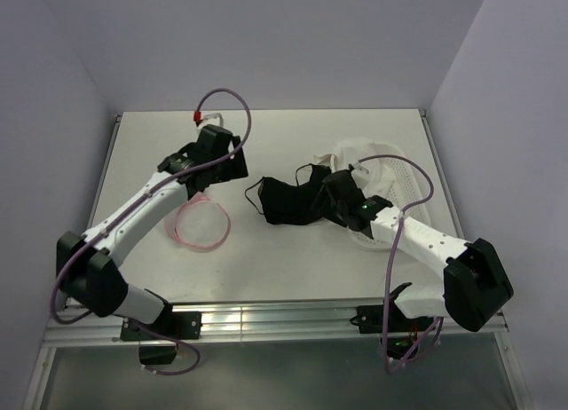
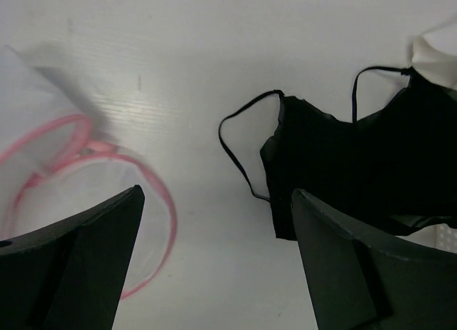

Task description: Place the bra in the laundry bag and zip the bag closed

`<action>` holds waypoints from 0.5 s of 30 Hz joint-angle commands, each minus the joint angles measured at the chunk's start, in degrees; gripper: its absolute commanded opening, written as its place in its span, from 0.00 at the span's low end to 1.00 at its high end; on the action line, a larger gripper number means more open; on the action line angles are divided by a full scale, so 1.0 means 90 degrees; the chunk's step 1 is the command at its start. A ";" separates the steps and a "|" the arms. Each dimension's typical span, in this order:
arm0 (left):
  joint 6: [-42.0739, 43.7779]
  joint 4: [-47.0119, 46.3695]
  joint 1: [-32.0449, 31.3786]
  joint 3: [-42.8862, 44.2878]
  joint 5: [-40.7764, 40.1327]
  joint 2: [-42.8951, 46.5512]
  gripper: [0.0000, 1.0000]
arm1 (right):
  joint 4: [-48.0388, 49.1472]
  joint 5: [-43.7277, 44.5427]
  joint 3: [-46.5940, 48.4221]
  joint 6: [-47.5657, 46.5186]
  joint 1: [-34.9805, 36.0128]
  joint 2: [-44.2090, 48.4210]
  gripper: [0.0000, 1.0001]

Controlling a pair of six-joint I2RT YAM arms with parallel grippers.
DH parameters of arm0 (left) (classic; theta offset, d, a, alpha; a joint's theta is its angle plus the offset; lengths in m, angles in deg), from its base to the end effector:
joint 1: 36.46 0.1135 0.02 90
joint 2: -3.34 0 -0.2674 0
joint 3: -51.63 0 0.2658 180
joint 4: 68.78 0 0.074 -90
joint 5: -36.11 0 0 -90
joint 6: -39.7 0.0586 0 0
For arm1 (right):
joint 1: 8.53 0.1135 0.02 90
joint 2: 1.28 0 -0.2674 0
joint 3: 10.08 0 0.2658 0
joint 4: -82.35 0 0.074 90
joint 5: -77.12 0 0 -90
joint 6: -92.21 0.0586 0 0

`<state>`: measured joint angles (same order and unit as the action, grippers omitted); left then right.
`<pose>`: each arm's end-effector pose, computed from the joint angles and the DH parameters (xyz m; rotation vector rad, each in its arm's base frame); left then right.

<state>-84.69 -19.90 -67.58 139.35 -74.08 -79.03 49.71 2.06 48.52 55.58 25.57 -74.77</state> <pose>0.3038 -0.1598 0.3145 -0.2386 2.2682 -0.1877 0.2478 0.1496 0.2052 0.5226 2.3474 0.4176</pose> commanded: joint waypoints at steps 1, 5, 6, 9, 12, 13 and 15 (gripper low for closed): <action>-0.0484 -0.0758 -0.0049 -0.0045 0.0631 -0.0593 0.92 | 0.0175 0.0146 -0.0228 0.0125 -0.0098 0.0012 0.69; -0.0573 -0.1236 -0.0068 -0.0036 0.0758 -0.1402 0.92 | 0.0234 0.0195 -0.0423 0.0028 -0.0371 0.0002 0.69; -0.0573 -0.1421 -0.0088 -0.0026 0.0855 -0.1530 0.92 | 0.0253 0.0176 -0.0443 -0.0030 -0.0439 0.0002 0.69; -0.0524 -0.1841 -0.0117 0.0004 0.1157 -0.1960 0.93 | 0.0273 0.0176 -0.0541 -0.0138 -0.0674 0.0051 0.69; -0.0524 -0.2174 -0.0156 -0.0016 0.1411 -0.2283 0.93 | 0.0321 0.0127 -0.0599 -0.0236 -0.0879 0.0090 0.69; -0.0534 -0.2349 -0.0166 -0.0016 0.1451 -0.2351 0.93 | 0.0341 0.0118 -0.0619 -0.0255 -0.0928 0.0109 0.69; -0.0534 -0.2419 -0.0195 0.0013 0.1549 -0.2615 0.92 | 0.0361 0.0108 -0.0629 -0.0295 -0.1006 0.0168 0.69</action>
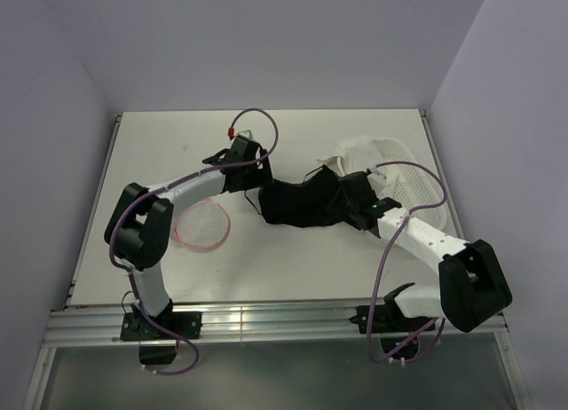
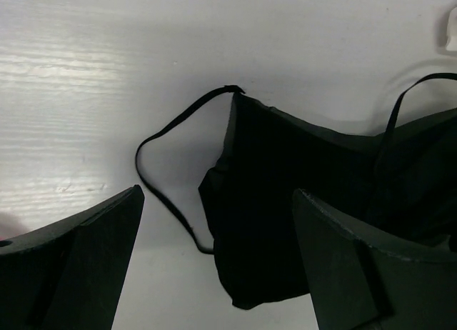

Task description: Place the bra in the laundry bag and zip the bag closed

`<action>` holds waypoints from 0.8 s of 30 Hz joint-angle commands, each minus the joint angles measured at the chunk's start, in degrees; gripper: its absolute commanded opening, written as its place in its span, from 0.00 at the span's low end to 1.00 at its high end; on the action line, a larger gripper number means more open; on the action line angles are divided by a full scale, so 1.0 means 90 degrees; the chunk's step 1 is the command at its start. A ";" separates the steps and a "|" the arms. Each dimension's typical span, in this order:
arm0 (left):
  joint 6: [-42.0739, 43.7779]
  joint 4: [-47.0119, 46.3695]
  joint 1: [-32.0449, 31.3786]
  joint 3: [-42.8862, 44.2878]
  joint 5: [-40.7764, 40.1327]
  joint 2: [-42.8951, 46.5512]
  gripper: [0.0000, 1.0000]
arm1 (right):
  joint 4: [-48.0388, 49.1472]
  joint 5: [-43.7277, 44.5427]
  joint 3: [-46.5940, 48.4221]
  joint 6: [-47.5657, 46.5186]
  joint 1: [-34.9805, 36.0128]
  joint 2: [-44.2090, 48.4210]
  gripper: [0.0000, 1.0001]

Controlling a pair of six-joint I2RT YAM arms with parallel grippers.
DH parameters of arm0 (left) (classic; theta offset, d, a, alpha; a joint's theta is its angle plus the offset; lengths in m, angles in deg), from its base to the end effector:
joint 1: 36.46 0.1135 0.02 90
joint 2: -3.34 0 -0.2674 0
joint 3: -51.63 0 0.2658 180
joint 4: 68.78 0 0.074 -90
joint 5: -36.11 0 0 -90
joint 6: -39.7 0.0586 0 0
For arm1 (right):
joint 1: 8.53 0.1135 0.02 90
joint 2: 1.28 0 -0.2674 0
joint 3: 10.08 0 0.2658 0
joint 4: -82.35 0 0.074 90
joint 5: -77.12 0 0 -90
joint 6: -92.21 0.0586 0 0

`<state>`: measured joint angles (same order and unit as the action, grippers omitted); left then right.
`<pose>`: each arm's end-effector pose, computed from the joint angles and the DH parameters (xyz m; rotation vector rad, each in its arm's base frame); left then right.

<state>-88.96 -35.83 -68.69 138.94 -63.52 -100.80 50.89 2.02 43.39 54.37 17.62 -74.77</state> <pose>0.3646 -0.2183 0.1952 -0.2132 2.4455 -0.3526 0.2536 0.1077 0.1767 0.6597 2.3593 0.2918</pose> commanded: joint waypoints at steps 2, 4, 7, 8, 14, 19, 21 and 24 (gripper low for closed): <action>-0.0060 -0.0697 -0.0081 0.0069 0.0435 -0.0401 0.92 | 0.0278 0.0103 -0.0068 -0.0190 -0.0181 0.0216 0.69; -0.0099 -0.0736 -0.0110 0.0011 0.0454 -0.0499 0.90 | 0.0366 0.0083 -0.0068 -0.0200 -0.0201 0.0197 0.69; -0.0129 -0.0824 -0.0130 -0.0106 0.0416 -0.0597 0.89 | 0.0493 0.0054 0.0049 -0.0268 -0.0210 0.0022 0.69; -0.0158 -0.0844 -0.0140 -0.0116 0.0386 -0.0645 0.89 | 0.0561 0.0054 0.0136 -0.0317 -0.0210 -0.0095 0.69; -0.0285 -0.1098 -0.0179 -0.0272 0.0318 -0.0919 0.88 | 0.0747 0.0074 0.0528 -0.0532 -0.0210 -0.0476 0.69; -0.0295 -0.1215 -0.0189 -0.0234 0.0220 -0.1065 0.43 | 0.0776 0.0005 0.0684 -0.0581 -0.0201 -0.0603 0.69; -0.0276 -0.1137 -0.0189 -0.0156 0.0181 -0.1115 0.29 | 0.0806 -0.0005 0.0704 -0.0571 -0.0210 -0.0642 0.69; -0.0266 -0.0845 -0.0179 -0.0009 -0.0023 -0.1086 0.03 | 0.0777 -0.0044 0.0791 -0.0610 -0.0210 -0.0740 0.69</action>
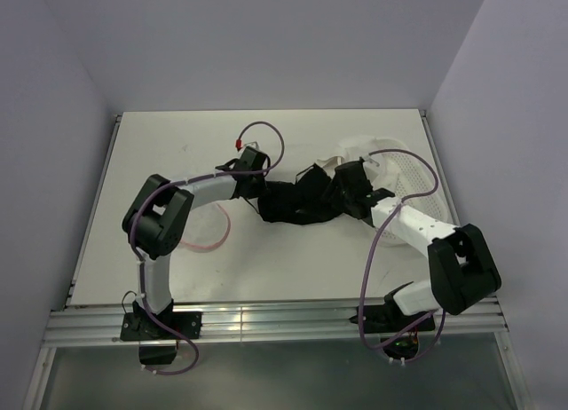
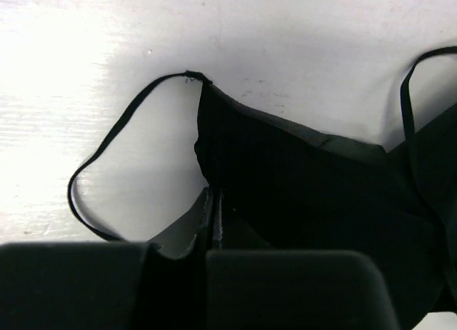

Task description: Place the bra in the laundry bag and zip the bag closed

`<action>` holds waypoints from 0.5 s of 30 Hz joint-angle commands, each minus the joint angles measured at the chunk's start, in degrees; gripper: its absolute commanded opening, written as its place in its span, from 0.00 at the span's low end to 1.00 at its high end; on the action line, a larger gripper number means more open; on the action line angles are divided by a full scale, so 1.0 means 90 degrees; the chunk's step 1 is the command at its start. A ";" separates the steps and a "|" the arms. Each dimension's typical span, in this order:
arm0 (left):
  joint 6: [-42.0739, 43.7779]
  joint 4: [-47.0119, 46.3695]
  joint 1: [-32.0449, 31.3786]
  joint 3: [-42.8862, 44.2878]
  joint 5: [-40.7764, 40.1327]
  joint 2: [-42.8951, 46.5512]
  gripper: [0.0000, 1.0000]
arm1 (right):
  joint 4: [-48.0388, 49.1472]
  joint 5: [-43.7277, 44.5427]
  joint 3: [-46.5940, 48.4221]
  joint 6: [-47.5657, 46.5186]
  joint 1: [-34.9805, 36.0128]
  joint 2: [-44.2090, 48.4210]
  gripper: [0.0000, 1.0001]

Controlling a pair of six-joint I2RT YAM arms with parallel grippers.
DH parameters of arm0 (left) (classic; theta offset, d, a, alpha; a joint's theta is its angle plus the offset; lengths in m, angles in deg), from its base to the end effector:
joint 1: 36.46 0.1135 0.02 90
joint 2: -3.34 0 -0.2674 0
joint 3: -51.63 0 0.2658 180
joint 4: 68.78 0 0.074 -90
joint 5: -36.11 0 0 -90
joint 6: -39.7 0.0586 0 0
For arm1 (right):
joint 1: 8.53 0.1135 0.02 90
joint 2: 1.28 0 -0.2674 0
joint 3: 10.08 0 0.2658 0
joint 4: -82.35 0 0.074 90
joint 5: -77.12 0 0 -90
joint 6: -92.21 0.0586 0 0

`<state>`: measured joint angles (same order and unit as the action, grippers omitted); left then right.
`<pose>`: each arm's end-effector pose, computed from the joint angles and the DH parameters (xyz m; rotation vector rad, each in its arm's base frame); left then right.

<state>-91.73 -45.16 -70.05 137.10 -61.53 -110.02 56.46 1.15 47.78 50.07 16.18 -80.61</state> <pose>0.3735 -0.2387 0.1313 -0.2292 2.4918 -0.3993 0.2844 0.1152 0.1827 0.5909 2.3140 0.3144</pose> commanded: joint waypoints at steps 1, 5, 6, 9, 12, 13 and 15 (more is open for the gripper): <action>0.0043 0.0270 -0.0028 0.0195 -0.0419 0.0075 0.00 | 0.0157 0.0053 0.0332 -0.0161 -0.0050 -0.0150 0.69; 0.0072 0.0855 -0.0038 0.0224 -0.0714 0.0456 0.00 | 0.0284 -0.0083 0.0411 -0.0297 -0.0050 -0.0287 0.69; 0.0072 0.0954 -0.0028 0.0205 -0.0723 0.0534 0.00 | 0.0313 -0.0122 0.0430 -0.0327 -0.0050 -0.0316 0.69; 0.0121 0.1247 -0.0048 0.0059 -0.0957 0.0915 0.00 | 0.0391 -0.0308 0.0577 -0.0463 -0.0040 -0.0492 0.69; 0.0208 0.1578 -0.0058 -0.0029 -0.1289 0.1228 0.00 | 0.0441 -0.0289 0.0713 -0.0542 -0.0040 -0.0629 0.69; 0.0218 0.1638 -0.0067 -0.0039 -0.1338 0.1364 0.00 | 0.0440 -0.0279 0.0830 -0.0610 -0.0040 -0.0706 0.69; 0.0219 0.1687 -0.0058 -0.0117 -0.1465 0.1472 0.01 | 0.0460 -0.0463 0.0947 -0.0659 -0.0040 -0.0795 0.69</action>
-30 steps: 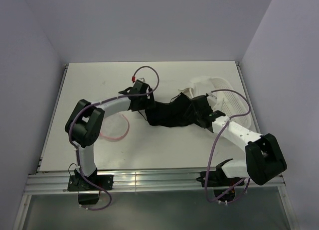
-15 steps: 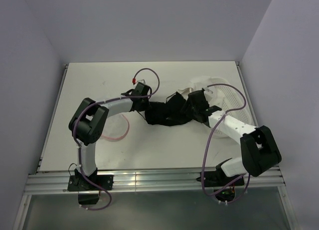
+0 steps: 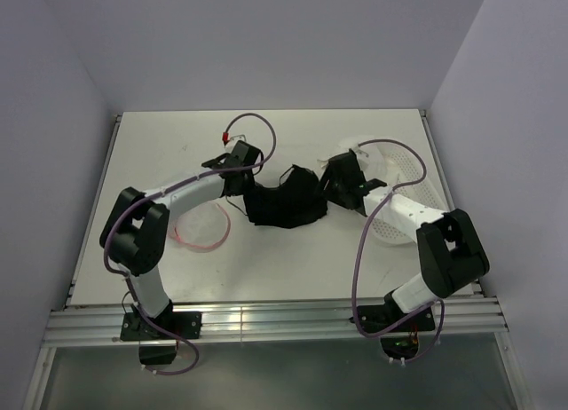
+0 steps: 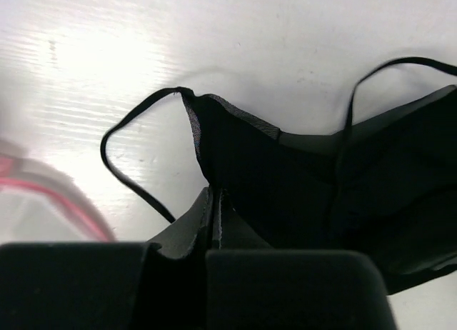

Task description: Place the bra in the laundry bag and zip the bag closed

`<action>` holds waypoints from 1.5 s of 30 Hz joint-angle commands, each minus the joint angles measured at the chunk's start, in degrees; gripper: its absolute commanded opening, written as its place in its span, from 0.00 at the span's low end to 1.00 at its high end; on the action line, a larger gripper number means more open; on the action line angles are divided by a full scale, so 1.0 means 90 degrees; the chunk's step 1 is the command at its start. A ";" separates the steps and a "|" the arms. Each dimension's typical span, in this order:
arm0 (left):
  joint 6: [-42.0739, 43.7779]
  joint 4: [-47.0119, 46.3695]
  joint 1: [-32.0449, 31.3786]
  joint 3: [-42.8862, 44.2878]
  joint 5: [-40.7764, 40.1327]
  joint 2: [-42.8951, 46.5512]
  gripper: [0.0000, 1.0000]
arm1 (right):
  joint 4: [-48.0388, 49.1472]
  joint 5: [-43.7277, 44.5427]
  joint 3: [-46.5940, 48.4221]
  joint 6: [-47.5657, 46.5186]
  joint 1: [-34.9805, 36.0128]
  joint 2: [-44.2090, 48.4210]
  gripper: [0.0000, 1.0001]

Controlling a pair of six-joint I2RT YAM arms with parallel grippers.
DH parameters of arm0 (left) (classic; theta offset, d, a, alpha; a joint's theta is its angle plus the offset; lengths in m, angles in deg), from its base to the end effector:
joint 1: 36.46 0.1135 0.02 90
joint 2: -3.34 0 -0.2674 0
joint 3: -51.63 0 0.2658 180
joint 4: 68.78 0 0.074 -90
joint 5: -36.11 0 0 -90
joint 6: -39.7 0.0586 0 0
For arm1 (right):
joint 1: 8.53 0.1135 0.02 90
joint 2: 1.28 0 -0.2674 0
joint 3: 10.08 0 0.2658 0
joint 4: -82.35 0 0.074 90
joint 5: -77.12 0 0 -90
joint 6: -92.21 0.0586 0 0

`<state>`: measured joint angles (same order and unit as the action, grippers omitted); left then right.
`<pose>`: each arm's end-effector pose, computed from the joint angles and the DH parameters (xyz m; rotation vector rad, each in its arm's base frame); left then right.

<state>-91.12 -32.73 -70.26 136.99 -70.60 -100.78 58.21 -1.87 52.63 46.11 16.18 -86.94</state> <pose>0.3517 -0.2151 0.1810 -0.2667 2.4649 -0.1867 0.3082 0.1295 0.1802 0.4894 2.3497 0.3403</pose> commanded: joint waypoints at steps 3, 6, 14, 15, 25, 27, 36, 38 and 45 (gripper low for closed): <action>0.0170 0.0179 -0.0024 -0.0086 -0.0361 0.0514 0.02 | 0.0344 -0.0392 0.0516 -0.0356 0.0105 -0.0149 0.69; 0.0141 0.0198 -0.0024 0.0157 -0.0273 0.0202 0.00 | 0.0392 -0.0237 0.0380 -0.0463 0.0467 0.0055 0.69; 0.0190 0.0276 -0.0004 0.0618 -0.0536 -0.0277 0.00 | 0.0763 0.0435 0.0203 -0.0775 0.0653 -0.0071 0.69; 0.0190 0.0266 0.0006 0.0588 -0.0536 -0.0258 0.00 | 0.0773 0.0553 0.0320 -0.0863 0.0653 -0.0148 0.69; 0.0258 0.0413 0.0093 0.0676 -0.0585 -0.0326 0.00 | 0.0110 0.1032 0.2458 -0.2142 0.0390 -0.1535 0.72; 0.0277 0.0432 0.0171 0.0734 -0.0565 -0.0336 0.00 | -0.0046 0.1121 0.2673 -0.2250 0.0321 -0.1827 0.72; 0.0317 0.0344 0.0367 0.0813 -0.0399 -0.0492 0.00 | 0.0246 -0.0576 0.2802 -0.2787 -0.0167 -0.2249 0.72; 0.0317 0.0325 0.0387 0.0842 -0.0341 -0.0531 0.00 | 0.0401 -0.1083 0.2724 -0.2807 -0.0206 -0.2249 0.72; 0.0326 0.0257 0.0416 0.0803 -0.0282 -0.0619 0.00 | 0.0880 -0.2023 0.2558 -0.2612 -0.0343 -0.2453 0.72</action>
<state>-88.89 -29.25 -66.77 142.28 -73.81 -106.33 61.77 -14.15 76.46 22.92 13.73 -107.62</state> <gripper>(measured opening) 0.017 0.722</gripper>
